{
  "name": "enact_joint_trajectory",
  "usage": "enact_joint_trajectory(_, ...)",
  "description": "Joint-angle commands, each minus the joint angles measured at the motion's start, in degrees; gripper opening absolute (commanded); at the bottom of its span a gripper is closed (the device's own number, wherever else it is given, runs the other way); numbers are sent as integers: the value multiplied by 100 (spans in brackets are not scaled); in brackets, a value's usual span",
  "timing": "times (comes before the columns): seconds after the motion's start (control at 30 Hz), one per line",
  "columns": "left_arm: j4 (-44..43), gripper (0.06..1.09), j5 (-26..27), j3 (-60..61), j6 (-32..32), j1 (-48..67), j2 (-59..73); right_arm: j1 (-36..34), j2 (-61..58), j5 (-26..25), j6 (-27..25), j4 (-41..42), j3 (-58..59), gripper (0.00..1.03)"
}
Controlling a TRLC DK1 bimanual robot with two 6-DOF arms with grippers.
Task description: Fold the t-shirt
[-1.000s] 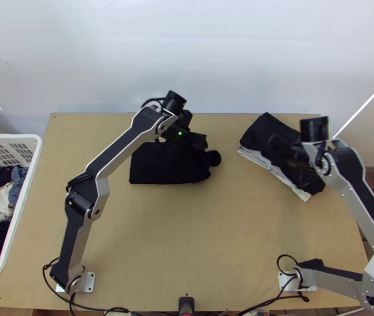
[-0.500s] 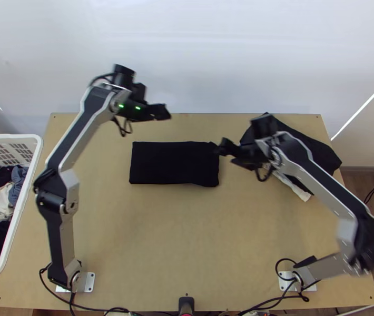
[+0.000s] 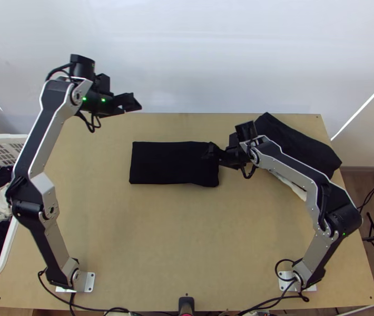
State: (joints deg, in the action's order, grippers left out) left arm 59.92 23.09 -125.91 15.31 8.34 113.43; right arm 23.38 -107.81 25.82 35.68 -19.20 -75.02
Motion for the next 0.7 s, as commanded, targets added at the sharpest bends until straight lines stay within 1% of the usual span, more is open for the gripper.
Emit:
enact_joint_trajectory(0.0, 99, 104, -6, 22, -72, -192, -93, -246, -249, 37, -404, 268, 102, 99)
enact_joint_trajectory(0.13, 55, 104, -24, -39, -63, -148, -22, -211, -469, 37, -448, 268, 102, 99)
enact_joint_trajectory(0.3, 20, 104, -77, -110, -55, -104, 13, -52, -706, 46, -378, 268, 5, 99)
enact_joint_trajectory(0.5, 28, 104, -94, -101, -28, -140, 22, 475, -1049, 37, -228, 277, -294, 99)
enact_joint_trajectory(0.67, 64, 104, -121, -57, -28, -192, 4, 897, -1550, 19, -9, 277, -979, 99)
